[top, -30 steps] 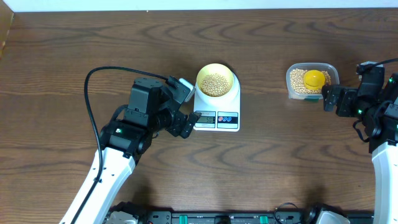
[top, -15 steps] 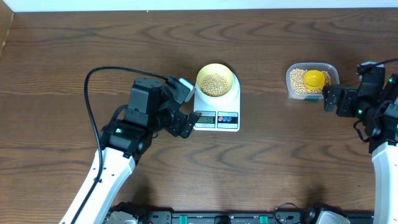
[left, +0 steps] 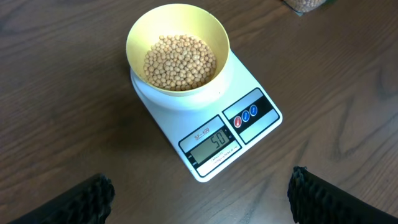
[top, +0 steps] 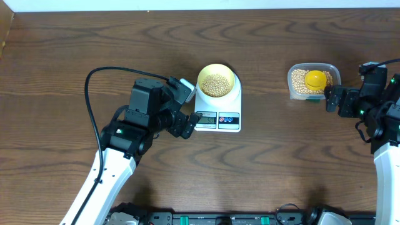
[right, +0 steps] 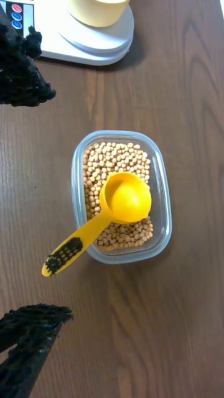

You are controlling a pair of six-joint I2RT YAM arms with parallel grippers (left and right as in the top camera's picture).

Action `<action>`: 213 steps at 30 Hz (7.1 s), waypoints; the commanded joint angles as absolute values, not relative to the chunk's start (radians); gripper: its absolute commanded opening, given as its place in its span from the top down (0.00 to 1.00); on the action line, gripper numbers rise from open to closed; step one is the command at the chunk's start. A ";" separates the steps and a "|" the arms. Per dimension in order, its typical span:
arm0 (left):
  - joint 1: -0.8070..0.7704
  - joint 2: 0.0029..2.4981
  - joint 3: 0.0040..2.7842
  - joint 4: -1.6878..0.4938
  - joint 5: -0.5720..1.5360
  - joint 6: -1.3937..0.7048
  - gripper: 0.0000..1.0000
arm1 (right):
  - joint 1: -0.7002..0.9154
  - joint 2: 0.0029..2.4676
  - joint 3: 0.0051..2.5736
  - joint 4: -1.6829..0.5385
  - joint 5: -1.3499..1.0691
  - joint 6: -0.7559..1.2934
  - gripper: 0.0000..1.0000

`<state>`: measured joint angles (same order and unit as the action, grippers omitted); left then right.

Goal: Scoop item into bowl and weigh 50g on scale

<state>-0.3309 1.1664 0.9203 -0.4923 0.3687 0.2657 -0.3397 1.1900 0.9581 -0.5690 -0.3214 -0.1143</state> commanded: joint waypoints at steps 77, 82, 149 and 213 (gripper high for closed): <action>-0.326 1.156 0.919 -0.492 0.381 0.264 0.09 | -0.335 1.190 0.961 -0.573 -0.320 -0.129 0.01; -0.326 1.156 0.919 -0.492 0.381 0.264 0.09 | -0.335 1.190 0.961 -0.573 -0.320 -0.129 0.01; 0.027 0.177 0.112 0.158 0.363 0.024 0.08 | -0.335 1.190 0.961 -0.573 -0.320 -0.129 0.01; 0.029 0.004 0.004 -0.064 0.111 -0.012 0.08 | -0.335 1.190 0.961 -0.573 -0.320 -0.129 0.01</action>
<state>0.0254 0.0101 0.0174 -0.0227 0.1017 -0.0250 -0.3397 1.1900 0.9581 -0.5716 -0.3206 -0.1146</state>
